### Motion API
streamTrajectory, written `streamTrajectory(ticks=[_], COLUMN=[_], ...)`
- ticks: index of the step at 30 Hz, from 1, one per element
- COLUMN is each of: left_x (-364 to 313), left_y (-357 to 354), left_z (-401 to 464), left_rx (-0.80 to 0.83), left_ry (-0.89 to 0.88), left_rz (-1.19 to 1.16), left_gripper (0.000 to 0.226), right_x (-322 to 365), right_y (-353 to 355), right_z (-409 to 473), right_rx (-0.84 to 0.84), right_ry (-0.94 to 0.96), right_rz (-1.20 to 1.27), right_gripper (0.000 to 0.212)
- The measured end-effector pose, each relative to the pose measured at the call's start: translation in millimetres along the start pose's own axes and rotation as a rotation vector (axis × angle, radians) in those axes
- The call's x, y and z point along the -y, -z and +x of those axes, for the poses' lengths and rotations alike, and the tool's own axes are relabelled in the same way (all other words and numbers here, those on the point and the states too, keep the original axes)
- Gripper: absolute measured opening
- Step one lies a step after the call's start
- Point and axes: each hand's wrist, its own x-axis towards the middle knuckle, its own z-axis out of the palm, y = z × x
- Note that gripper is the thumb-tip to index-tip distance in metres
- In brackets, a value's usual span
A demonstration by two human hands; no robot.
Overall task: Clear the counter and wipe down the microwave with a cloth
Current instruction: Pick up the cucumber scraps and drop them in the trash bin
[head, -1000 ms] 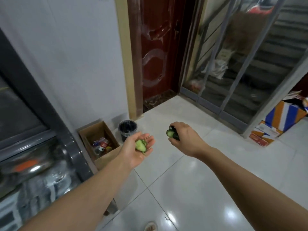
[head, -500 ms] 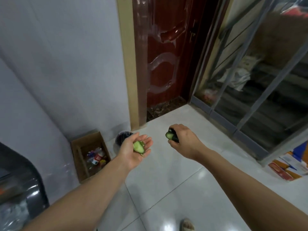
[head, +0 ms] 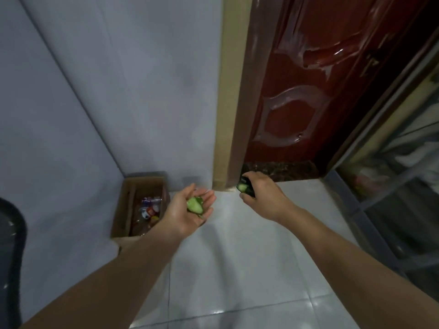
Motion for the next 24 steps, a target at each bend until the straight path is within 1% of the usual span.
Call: streamTrajectory(ticks=[2, 5, 7, 11, 15, 24], left_x=[-2.1, -11.7, -22.0, -45.0, -75.1, -140.7], left_y=[-6.2, -11.0, -16.2, -24.5, -37.3, -54.0], left_z=[14.2, 39.4, 57.9, 106.0, 146.6, 198.0], left_rx=[0.006, 0.103, 0.112, 0.013, -0.056, -0.209], left_ry=[-0.010, -0.015, -0.027, -0.054, -0.086, -0.203], left_rz=[-0.033, -0.079, -0.108, -0.143, -0.198, -0.368], left_gripper=[0.035, 0.037, 0.035, 0.040, 0.032, 0.031], right_x=[-12.5, -27.7, -35.0, -48.7, -55.3, -47.9], right_y=[0.1, -3.3, -5.6, -9.0, -11.5, -12.1], right_z=[19.7, 54.6, 83.0, 143.1, 204.0, 318.1], right_rx=[0.028, 0.069, 0.103, 0.159, 0.201, 0.239], right_ry=[0.033, 0.089, 0.125, 0.161, 0.207, 0.403], right_rz=[0.008, 0.024, 0.026, 0.006, -0.001, -0.001], right_gripper=[0.041, 0.039, 0.038, 0.035, 0.035, 0.035])
